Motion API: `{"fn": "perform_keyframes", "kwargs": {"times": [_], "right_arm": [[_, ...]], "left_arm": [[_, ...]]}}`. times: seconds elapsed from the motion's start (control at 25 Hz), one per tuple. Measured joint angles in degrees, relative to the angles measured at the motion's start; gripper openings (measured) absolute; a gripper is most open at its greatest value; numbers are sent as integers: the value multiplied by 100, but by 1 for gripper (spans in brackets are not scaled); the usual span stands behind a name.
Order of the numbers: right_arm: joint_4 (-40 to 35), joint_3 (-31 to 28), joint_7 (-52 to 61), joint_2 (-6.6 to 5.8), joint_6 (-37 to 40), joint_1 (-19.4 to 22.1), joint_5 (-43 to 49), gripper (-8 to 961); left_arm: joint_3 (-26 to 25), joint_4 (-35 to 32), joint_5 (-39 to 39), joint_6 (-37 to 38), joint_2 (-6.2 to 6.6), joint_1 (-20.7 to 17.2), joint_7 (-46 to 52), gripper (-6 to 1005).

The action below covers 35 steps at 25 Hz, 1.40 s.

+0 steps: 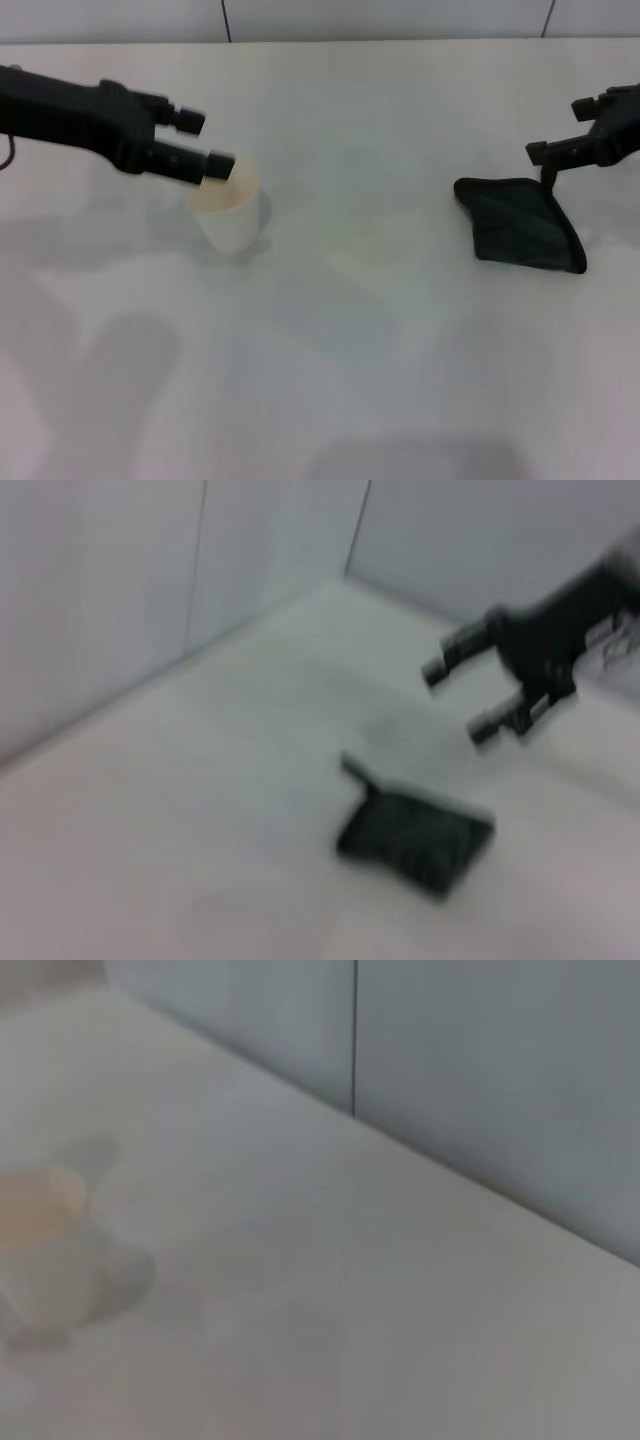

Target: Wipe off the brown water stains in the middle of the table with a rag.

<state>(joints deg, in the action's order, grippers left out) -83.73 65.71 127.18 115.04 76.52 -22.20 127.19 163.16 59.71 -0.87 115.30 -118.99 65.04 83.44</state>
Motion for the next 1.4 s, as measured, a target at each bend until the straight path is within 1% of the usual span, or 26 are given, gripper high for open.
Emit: {"fn": "perform_keyframes", "kwargs": {"times": [0.08,0.12,0.16,0.2,0.28,0.44,0.56,0.6,0.76,0.84,1.0,1.12,1.24,1.4], "right_arm": [[75,-164,-195,-3,132,97,-298,874],[173,-214,-280,-3,161,118,-390,874],[248,-232,-334,-1,169,123,-433,874],[408,-240,-410,-1,157,105,-493,875],[705,-274,-584,-1,136,50,-647,875],[1431,-488,-1178,3,83,-37,-1083,875],[1894,-530,-1501,-9,70,-91,-1291,874],[1960,-532,-1569,-16,73,-95,-1293,874],[2027,-535,-1871,-20,127,-59,-1271,869],[2049,-537,-1931,-23,160,-48,-1271,869],[2085,-518,-2214,-28,207,18,-1270,869],[2120,-463,-2740,-18,297,45,-1265,869],[2147,-409,-3243,-4,358,60,-1238,869],[2391,-441,-3494,-6,300,39,-1208,869]], "left_arm": [[-3,-122,-415,18,-7,-235,159,842],[-3,-340,-708,22,-6,-478,242,842],[-1,-523,-859,23,-6,-640,254,842],[2,-742,-1070,22,15,-853,249,842],[4,-1025,-1356,8,35,-1127,216,842],[1,-1326,-1570,-65,9,-1470,81,842],[0,-1545,-1570,-96,8,-1662,75,843],[0,-1564,-1545,-98,13,-1677,73,843],[5,-1600,-996,-199,61,-1782,19,843],[5,-1601,-850,-239,91,-1863,18,843],[6,-1650,-859,-333,122,-2010,11,843],[6,-1688,-875,-369,134,-2046,-47,843],[5,-1689,-863,-385,135,-2053,-158,843],[5,-1692,-803,-508,114,-2062,-161,843]]}}
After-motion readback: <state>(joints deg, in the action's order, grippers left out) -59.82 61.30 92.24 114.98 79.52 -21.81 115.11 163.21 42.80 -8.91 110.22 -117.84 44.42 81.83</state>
